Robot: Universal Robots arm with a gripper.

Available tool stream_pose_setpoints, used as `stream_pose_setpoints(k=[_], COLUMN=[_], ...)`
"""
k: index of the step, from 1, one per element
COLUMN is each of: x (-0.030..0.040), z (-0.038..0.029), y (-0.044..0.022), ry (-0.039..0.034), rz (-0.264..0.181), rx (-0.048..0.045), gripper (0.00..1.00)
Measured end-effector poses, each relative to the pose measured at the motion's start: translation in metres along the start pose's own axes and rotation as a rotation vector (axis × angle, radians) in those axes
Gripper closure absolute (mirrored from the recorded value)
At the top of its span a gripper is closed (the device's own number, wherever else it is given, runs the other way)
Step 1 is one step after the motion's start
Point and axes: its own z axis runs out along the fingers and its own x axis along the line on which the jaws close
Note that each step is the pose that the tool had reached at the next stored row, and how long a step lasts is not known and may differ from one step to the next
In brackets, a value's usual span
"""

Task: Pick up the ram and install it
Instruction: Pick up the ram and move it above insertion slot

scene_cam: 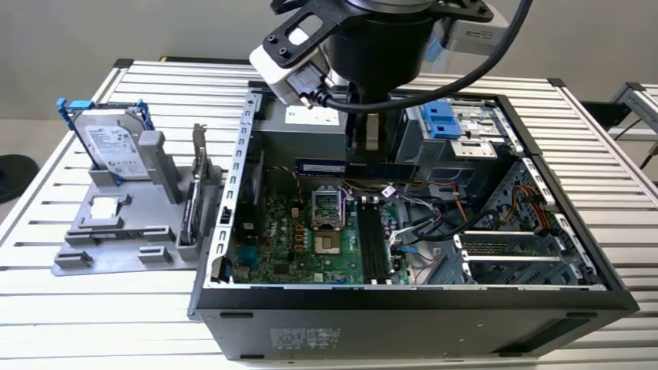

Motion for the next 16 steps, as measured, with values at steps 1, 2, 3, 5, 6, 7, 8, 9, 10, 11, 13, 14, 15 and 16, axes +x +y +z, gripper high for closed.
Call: stream_pose_setpoints(k=[1,2,3,5,6,7,8,9,10,11,13,14,15,16], x=[0.0001,0.0002,0.0003,0.0006,0.0007,0.0008,0.0009,0.001,0.0011,0.0012,0.0015,0.0015,0.0017,0.0018], z=[0.0,0.0,0.0001,0.0001,0.0001,0.0001,0.0002,0.0002,0.0002,0.0002,0.0003,0.0003,0.0003,0.0003], y=[0.0016,0.0033,0.005,0.0082,0.0098,0.0116,0.0131,0.0148,0.0165,0.0182,0.0215,0.0232,0.0249,0.0264], ry=[0.0,-0.0001,0.0,-0.0001,-0.0001,-0.0001,0.0,-0.0001,-0.0001,-0.0001,-0.0001,-0.0001,-0.0001,-0.0001], rz=[0.0,0.001,0.001,0.002,0.002,0.002,0.003,0.003,0.004,0.004,0.005,0.005,0.006,0.006], rx=[0.0,0.0001,0.0,0.0001,0.0001,0.0,0.0,0.0001,0.0001,0.0001,0.0001,0.0001,0.0001,0.0001], gripper=[1.0,1.0,1.0,1.0,1.0,1.0,1.0,1.0,1.0,1.0,1.0,1.0,1.0,1.0])
